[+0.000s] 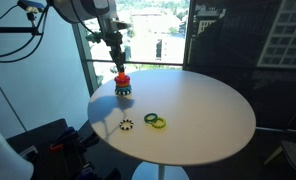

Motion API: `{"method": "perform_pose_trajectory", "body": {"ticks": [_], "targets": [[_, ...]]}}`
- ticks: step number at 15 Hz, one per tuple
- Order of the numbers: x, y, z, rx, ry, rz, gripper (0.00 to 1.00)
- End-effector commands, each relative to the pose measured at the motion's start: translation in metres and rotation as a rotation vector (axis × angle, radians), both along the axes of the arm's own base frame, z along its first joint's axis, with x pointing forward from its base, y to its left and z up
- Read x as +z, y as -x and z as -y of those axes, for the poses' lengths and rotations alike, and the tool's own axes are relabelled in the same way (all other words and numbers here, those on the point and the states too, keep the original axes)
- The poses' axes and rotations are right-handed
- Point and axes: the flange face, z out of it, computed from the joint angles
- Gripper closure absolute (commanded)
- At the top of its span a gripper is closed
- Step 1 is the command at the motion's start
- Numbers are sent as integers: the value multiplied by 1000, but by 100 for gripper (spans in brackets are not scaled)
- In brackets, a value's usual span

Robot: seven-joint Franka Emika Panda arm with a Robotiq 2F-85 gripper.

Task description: Put the clear ring onto the ring toss

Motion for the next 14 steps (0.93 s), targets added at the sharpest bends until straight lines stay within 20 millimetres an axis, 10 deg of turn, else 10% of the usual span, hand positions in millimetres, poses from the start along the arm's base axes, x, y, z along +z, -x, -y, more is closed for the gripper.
{"method": "perform_pose_trajectory", "body": {"ticks": [1,14], "targets": [[34,-6,-10,-7,-8,31,91],[41,-7,-18,27,-12,67,73]]}}
